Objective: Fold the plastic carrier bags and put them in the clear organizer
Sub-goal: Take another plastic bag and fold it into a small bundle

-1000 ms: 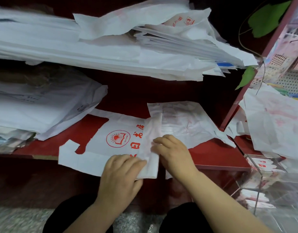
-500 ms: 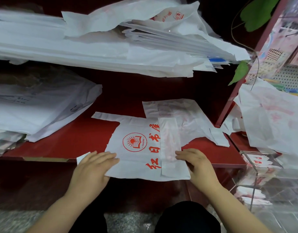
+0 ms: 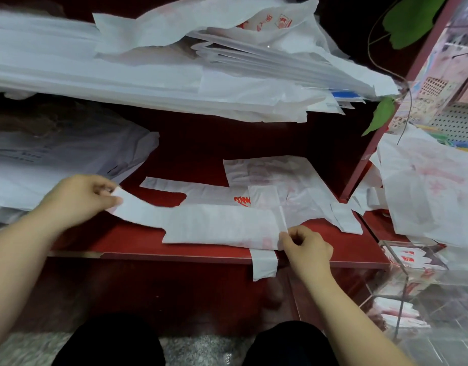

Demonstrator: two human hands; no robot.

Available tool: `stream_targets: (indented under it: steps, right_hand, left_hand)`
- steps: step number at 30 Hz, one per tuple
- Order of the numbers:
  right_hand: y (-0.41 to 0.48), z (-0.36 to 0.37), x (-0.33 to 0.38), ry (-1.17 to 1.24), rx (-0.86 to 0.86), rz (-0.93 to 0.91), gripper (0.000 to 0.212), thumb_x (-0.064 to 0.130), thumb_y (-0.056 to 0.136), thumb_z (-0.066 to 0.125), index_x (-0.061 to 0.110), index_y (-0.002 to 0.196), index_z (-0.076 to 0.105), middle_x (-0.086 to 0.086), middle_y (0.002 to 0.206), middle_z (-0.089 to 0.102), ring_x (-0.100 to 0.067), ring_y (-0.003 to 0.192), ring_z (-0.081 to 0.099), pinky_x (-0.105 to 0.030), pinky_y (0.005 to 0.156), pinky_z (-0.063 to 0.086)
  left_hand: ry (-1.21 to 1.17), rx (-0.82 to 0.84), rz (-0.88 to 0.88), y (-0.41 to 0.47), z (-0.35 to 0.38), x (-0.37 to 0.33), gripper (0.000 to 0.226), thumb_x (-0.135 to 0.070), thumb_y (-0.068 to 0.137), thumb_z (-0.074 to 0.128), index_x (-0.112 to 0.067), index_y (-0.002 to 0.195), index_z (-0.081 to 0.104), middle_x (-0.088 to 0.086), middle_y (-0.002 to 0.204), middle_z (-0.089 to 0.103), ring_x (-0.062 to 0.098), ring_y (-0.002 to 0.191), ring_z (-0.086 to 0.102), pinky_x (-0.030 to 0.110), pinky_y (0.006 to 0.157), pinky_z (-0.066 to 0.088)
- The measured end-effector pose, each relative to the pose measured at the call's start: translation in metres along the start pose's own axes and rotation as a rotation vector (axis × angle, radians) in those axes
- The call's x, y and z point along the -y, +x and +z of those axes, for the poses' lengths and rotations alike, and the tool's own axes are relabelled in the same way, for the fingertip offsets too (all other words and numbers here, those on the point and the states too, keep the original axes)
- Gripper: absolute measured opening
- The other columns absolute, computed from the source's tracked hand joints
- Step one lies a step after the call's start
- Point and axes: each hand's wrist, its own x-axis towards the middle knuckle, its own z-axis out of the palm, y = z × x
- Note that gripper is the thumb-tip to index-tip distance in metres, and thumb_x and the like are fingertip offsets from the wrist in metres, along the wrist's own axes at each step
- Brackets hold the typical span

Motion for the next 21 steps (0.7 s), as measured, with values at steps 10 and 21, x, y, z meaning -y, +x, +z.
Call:
stream_targets:
  steps: [10, 21]
  right_hand:
    - [0.001, 0.006, 0.010, -0.107, -0.068, 0.074, 0.012, 0.014, 0.086, 0.050, 0.019, 0.089, 0.060, 0.003, 0.080, 0.059, -0.021, 0.095, 0.052, -0.027, 0.079, 0.021]
    - [0.015, 0.010, 0.010, -0.334, -0.046, 0.083, 0.027, 0.021, 0.093, 0.040, 0.017, 0.116, 0.055, -0.002, 0.101, 0.065, -0.022, 0.100, 0.051, -0.031, 0.079, 0.024]
  left_hand:
    - [0.222, -0.143, 0.752, -0.057, 0.111, -0.080, 0.039, -0.025, 0.084, 0.040, -0.009, 0.104, 0.069, 0.010, 0.102, 0.070, 0.023, 0.091, 0.068, 0.048, 0.087, 0.046]
    - [0.497, 0.346, 0.596, -0.048, 0.151, -0.100, 0.054, -0.045, 0.100, 0.019, -0.028, 0.149, 0.006, -0.003, 0.157, -0.002, 0.012, 0.143, -0.005, 0.030, 0.113, -0.007]
